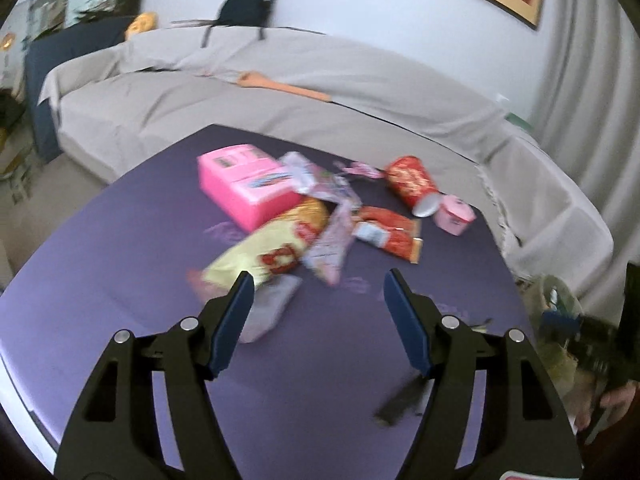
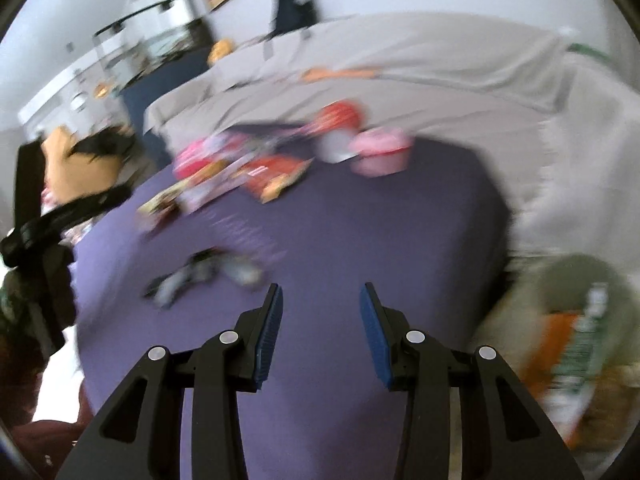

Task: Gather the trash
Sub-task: 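Move both grippers back over the table toward the dark wrapper, then grasp the dark crumpled wrapper with the right gripper while the left grasps the yellow chip bag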

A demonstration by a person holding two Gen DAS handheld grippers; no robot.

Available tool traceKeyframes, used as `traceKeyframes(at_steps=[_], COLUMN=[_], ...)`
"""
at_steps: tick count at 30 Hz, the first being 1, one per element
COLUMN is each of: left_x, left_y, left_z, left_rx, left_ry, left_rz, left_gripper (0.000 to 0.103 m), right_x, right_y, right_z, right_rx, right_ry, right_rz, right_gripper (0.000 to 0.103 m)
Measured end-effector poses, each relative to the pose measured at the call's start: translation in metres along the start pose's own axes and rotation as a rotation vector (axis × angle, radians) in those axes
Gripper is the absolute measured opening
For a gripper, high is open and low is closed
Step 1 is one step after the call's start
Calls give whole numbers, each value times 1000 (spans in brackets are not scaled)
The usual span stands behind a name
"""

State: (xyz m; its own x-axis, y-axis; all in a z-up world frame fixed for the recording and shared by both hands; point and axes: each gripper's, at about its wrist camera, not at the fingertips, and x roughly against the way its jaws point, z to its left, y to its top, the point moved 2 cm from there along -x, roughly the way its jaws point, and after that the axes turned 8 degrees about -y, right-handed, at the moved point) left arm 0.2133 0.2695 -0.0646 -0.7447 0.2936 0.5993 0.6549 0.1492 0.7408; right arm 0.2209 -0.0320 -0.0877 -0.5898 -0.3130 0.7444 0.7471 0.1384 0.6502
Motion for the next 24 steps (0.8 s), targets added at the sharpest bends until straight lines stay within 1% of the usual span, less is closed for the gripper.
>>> traceKeyframes(at_steps=[3, 4, 6, 8, 10, 12, 16, 19, 24], left_x=[4, 3, 3, 2, 4, 5, 6, 4, -4], left_y=[-5, -7, -9, -11, -12, -13, -12, -9, -3], left_z=[18, 20, 25, 30, 35, 39, 49, 53, 52], left_rx=[34, 37, 40, 39, 38, 44, 57, 52, 37], left_ry=[14, 15, 20, 18, 13, 9, 8, 3, -31], left_rz=[0, 5, 17, 28, 28, 26, 24, 25, 49], left_gripper=[64, 64, 64, 64, 64, 64, 65, 65, 65], right_x=[-25, -30, -45, -55, -62, -71, -87, -99, -106], right_y=[-2, -3, -2, 1, 8, 15, 31, 41, 46], right_z=[40, 49, 67, 76, 82, 89, 101, 109, 103], right_rx=[26, 30, 28, 15, 0, -5, 43, 108, 159], right_ry=[91, 105, 124, 136, 130, 137, 93, 27, -57], right_rz=[65, 79, 107, 125, 117, 127, 126, 121, 122], right_gripper=[38, 38, 38, 39, 42, 48, 51, 51, 51])
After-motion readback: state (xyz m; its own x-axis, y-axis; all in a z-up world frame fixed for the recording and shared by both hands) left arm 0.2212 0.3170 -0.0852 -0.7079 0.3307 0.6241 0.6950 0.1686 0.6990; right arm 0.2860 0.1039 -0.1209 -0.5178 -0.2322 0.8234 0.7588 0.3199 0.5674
